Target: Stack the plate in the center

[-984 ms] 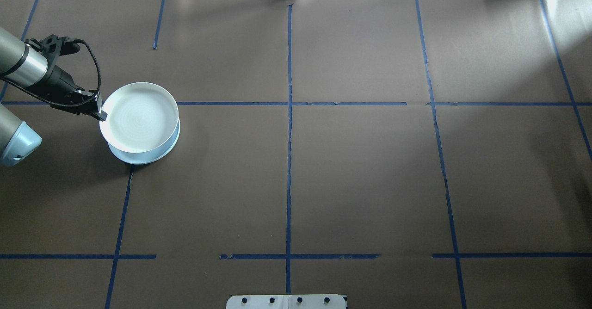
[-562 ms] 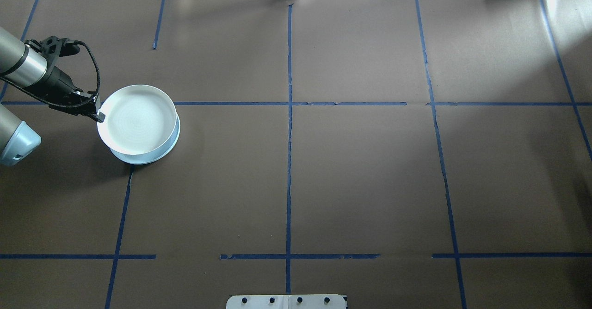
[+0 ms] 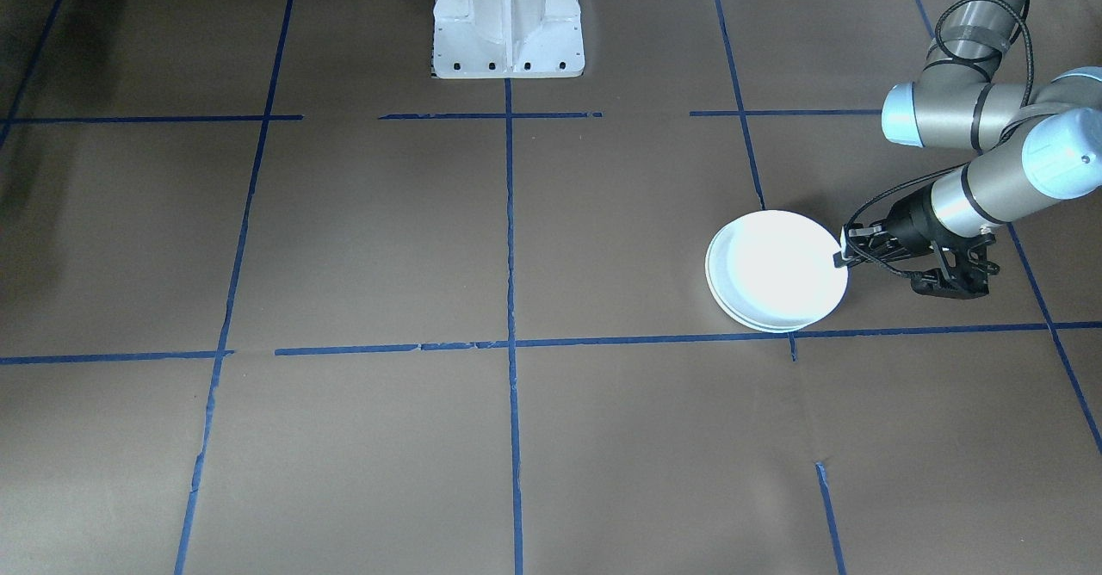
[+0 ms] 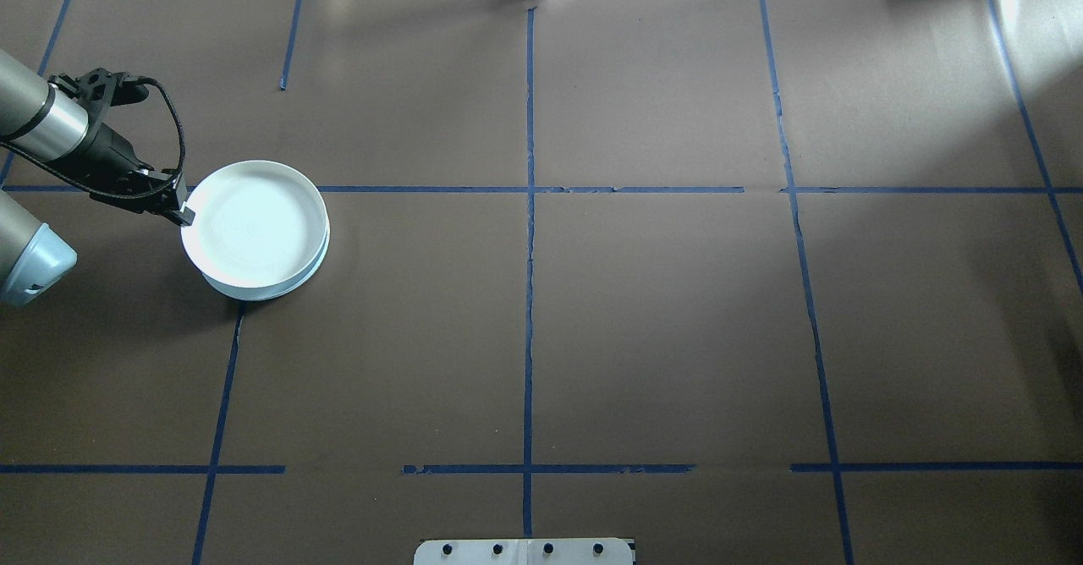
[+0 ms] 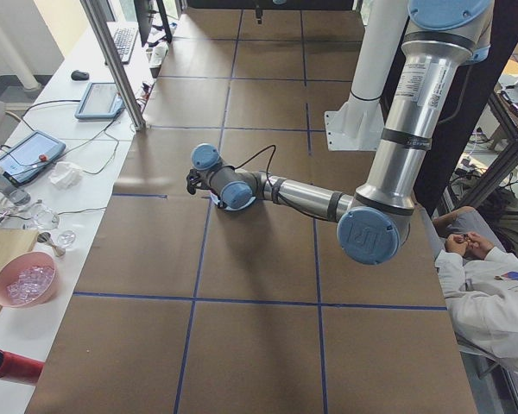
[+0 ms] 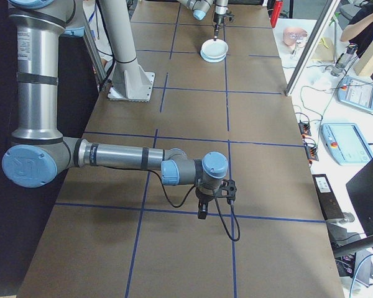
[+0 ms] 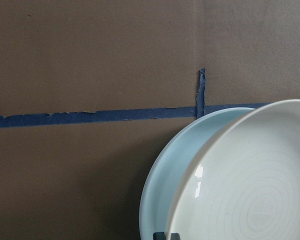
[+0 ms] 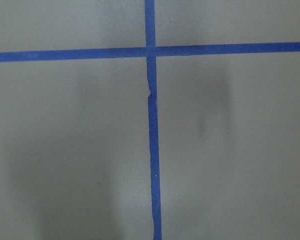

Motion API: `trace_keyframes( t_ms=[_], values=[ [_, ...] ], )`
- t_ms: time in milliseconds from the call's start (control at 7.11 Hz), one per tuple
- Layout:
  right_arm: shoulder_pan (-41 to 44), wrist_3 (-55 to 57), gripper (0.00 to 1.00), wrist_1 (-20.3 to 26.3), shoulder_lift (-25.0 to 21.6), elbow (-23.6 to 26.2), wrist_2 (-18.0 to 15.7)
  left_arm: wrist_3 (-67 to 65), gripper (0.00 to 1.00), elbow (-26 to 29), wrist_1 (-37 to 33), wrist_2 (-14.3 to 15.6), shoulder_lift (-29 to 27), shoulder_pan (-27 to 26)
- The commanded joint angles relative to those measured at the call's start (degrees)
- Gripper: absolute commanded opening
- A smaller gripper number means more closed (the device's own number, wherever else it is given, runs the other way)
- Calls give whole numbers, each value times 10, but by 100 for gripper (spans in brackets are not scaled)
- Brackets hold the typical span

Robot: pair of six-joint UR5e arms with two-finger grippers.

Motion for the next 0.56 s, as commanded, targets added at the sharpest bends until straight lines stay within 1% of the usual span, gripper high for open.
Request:
trace_keyframes(
  t_ms=[0, 141, 281, 422],
  values=[
    [-1, 0, 100, 0, 0, 0, 0, 4, 54, 0, 0, 1, 0, 0],
    [0, -1, 100, 0, 0, 0, 0, 4, 57, 0, -1, 0, 0, -2],
    [0, 0, 100, 0, 0, 0, 0, 8, 66, -2, -3, 0, 1, -5],
    [0, -1, 100, 0, 0, 0, 0, 27, 67, -2, -3, 6, 9, -34]
  ],
)
